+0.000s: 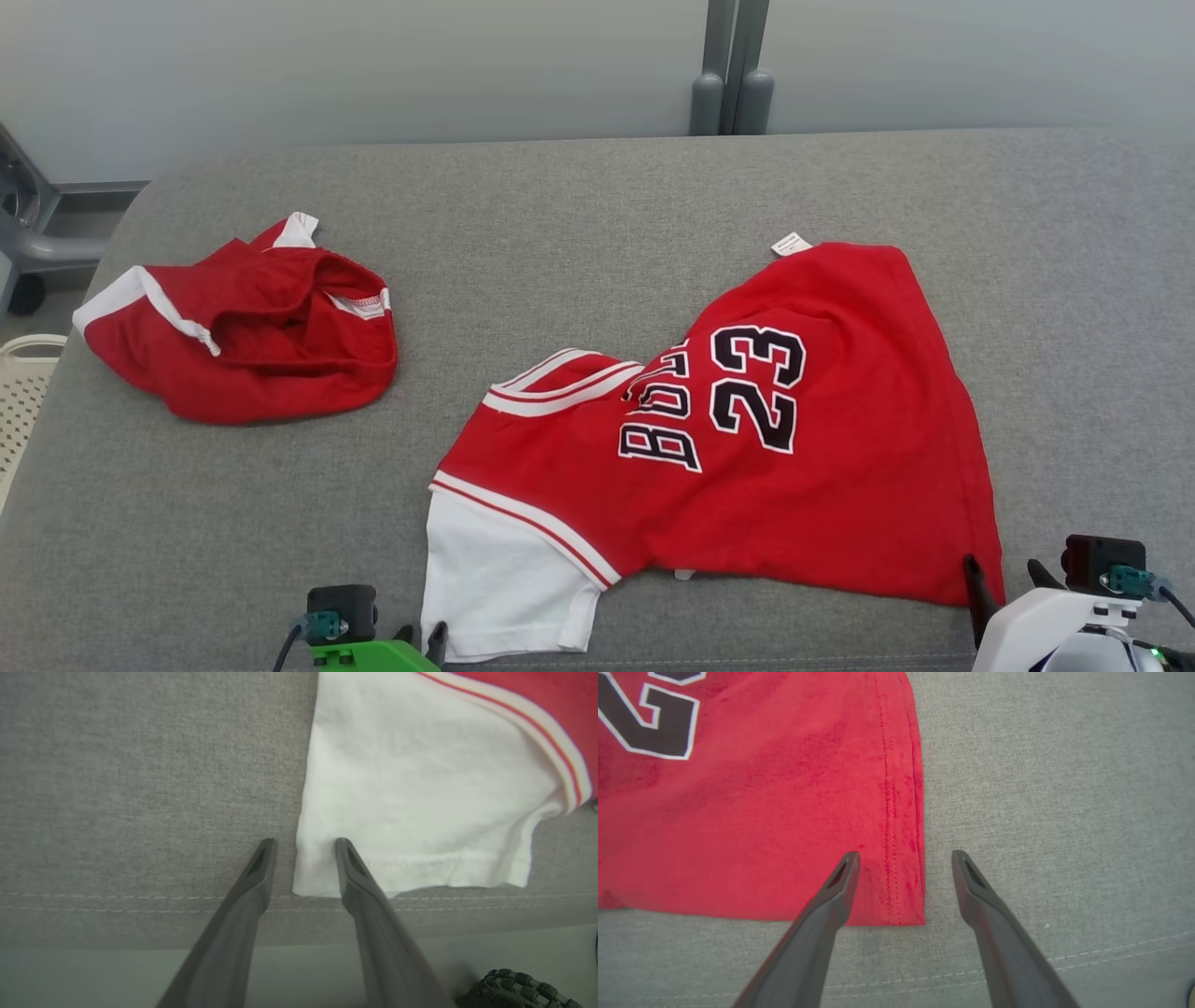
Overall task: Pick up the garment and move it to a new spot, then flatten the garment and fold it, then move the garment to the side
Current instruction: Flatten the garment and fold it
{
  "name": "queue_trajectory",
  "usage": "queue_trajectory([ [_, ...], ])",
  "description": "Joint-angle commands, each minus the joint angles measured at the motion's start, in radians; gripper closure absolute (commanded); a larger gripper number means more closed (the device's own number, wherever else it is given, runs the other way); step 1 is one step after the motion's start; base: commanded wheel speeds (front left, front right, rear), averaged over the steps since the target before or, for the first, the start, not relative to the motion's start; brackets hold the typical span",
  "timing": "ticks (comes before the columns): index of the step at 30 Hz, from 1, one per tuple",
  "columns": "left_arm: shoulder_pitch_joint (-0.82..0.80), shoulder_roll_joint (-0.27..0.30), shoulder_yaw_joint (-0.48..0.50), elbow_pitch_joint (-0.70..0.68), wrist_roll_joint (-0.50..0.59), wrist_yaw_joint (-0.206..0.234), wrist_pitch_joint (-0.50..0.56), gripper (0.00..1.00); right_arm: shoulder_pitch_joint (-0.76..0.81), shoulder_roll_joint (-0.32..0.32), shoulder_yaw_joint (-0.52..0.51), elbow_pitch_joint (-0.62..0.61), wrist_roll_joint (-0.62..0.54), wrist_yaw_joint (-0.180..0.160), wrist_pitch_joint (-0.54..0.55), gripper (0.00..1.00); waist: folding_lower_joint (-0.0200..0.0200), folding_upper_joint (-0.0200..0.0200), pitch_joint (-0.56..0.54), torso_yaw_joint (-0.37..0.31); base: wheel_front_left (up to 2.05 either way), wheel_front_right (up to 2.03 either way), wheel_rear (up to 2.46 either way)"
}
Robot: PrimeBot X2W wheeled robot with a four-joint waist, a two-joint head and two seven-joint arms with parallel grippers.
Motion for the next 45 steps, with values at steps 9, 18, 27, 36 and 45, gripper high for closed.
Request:
queue_trajectory([
  [9, -0.009, -0.017, -0.011, 0.031, -0.030, 0.021, 0.029, 0.62, -0.033, -0.004, -0.033, 0.099, -0.003, -0.001, 0.029, 0.00, -0.0001, 0.0000, 0.006, 0.010, 0.00, 0.00, 0.00],
  [18, 0.001, -0.023, -0.005, 0.040, -0.063, 0.026, 0.038, 1.00, -0.039, -0.002, -0.022, 0.150, 0.031, -0.001, 0.067, 0.88, -0.0001, 0.0000, 0.016, 0.003, 0.00, 0.00, 0.00],
  [27, 0.012, -0.032, -0.003, 0.034, -0.103, 0.032, 0.027, 1.00, -0.056, -0.002, -0.030, 0.184, 0.033, -0.001, 0.055, 1.00, -0.0001, 0.0000, 0.012, 0.006, 0.00, 0.00, 0.00],
  [36, 0.009, -0.037, 0.074, -0.118, -0.267, -0.010, -0.059, 1.00, -0.097, -0.002, -0.003, 0.153, 0.110, -0.001, -0.025, 1.00, -0.0001, 0.0000, -0.010, 0.000, 0.00, 0.00, 0.00],
  [45, -0.087, -0.040, 0.121, -0.275, -0.434, -0.003, -0.076, 1.00, -0.190, -0.003, 0.084, 0.021, 0.114, -0.001, 0.024, 1.00, -0.0001, 0.0000, 0.000, -0.023, 0.00, 0.00, 0.00],
])
